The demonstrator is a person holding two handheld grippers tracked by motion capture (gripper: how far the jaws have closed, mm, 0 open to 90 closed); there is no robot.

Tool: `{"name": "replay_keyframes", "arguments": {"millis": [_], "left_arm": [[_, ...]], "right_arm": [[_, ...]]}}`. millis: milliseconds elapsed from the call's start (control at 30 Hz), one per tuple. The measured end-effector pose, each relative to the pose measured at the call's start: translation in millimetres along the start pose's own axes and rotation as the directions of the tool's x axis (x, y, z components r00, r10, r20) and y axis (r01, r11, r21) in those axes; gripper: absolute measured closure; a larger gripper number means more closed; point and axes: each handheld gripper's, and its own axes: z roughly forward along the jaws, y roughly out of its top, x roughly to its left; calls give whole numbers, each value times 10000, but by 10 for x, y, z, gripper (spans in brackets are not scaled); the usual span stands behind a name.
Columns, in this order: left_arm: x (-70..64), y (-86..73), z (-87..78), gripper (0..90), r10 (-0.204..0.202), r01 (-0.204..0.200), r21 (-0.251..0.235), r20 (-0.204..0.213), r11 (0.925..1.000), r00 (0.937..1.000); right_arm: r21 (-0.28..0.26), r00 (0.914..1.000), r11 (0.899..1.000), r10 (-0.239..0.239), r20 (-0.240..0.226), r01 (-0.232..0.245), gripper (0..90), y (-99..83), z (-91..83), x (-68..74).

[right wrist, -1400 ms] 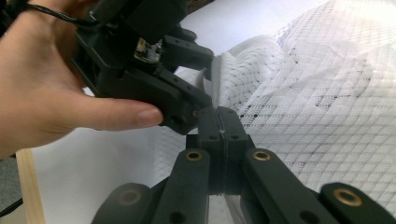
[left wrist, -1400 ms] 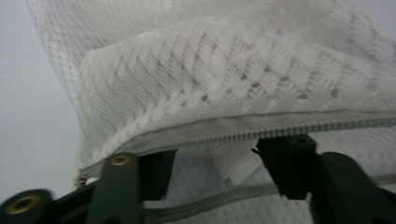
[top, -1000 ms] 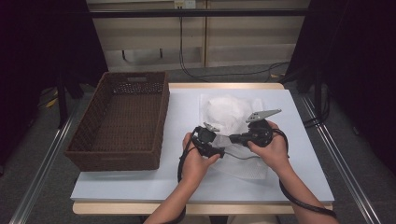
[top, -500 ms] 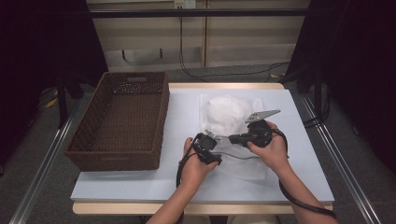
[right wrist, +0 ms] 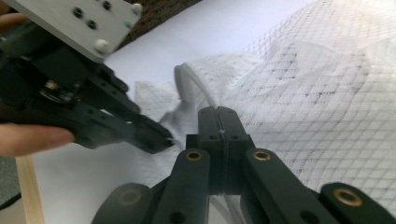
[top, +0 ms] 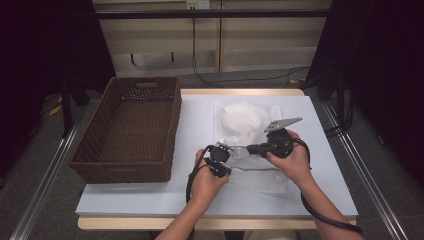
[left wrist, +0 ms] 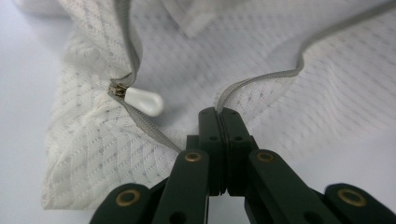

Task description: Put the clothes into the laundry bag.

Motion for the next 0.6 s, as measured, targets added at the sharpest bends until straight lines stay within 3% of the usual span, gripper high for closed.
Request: {"name": "replay_keyframes", "arguments": {"millis": [133, 200, 333, 533, 600], "left_arm": [[-89, -61, -87, 891, 22, -26, 72, 579, 10000, 9983], [-120, -61, -106, 890, 83, -90, 113, 651, 9999, 9978], [-109, -76, -64, 890, -197, 171, 345, 744, 9993, 9970], [-76, -96, -47, 881, -295, 258, 415, 927, 9988, 9953], [-69, -74, -93, 827, -324, 314, 131, 864, 9994, 9957]], "right_arm": [[51, 9995, 9996, -272, 142, 271, 900, -35, -86, 6], [232, 9982, 9983, -544, 235, 539, 900, -84, -125, 36], [505, 9956, 9947, -912, 220, 900, 900, -182, -142, 42], [702, 9970, 9946, -769, 128, 759, 899, -289, -149, -24], [660, 9975, 9954, -700, 120, 690, 899, -298, -154, -33]]}}
